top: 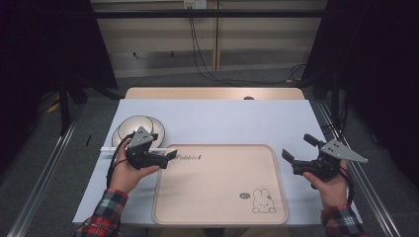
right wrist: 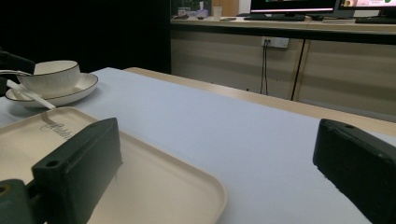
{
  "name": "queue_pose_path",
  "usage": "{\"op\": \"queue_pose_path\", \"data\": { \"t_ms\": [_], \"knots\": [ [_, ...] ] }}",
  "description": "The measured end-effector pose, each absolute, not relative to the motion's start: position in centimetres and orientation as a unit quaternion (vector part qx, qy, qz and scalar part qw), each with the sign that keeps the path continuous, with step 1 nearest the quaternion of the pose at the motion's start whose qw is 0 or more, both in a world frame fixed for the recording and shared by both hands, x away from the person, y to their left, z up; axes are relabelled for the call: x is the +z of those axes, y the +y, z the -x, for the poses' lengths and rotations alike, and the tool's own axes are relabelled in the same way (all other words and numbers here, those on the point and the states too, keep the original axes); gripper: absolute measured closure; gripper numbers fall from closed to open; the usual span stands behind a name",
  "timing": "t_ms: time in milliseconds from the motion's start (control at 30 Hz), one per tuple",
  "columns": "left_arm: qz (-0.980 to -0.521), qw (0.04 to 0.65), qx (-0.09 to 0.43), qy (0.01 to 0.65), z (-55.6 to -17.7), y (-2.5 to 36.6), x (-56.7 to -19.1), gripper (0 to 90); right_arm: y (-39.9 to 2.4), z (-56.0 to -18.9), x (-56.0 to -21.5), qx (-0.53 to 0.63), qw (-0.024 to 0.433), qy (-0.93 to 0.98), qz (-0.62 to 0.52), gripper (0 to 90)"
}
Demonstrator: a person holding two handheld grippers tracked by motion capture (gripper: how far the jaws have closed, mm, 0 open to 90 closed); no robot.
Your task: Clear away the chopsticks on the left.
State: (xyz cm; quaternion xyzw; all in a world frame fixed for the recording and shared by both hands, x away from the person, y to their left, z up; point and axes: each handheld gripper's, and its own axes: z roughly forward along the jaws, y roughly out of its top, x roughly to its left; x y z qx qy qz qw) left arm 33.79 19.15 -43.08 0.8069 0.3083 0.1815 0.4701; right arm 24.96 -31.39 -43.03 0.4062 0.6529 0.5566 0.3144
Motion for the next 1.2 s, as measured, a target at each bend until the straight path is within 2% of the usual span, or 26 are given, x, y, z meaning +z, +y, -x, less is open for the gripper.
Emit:
{"op": "queue_pose_path", "data": {
  "t_ms": [467, 667, 833, 1200],
  "knots": [
    [-0.847, 0.419, 0.163, 0.285, -34.8, 18.6, -43.1, 11.8, -31.4, -24.9, -43.0, 0.555, 0.316, 0.655, -0.404, 0.8],
    [-0.857, 0.402, 0.164, 0.277, -35.1, 18.4, -43.3, 19.2, -31.4, -24.9, -43.0, 0.553, 0.317, 0.656, -0.405, 0.8],
    [-0.872, 0.386, 0.164, 0.254, -35.5, 18.6, -43.2, 29.3, -31.5, -24.8, -43.0, 0.552, 0.316, 0.656, -0.406, 0.8],
    [-0.905, 0.335, 0.157, 0.211, -36.0, 18.0, -43.0, 39.0, -31.5, -24.8, -43.0, 0.551, 0.315, 0.658, -0.405, 0.9]
  ]
}}
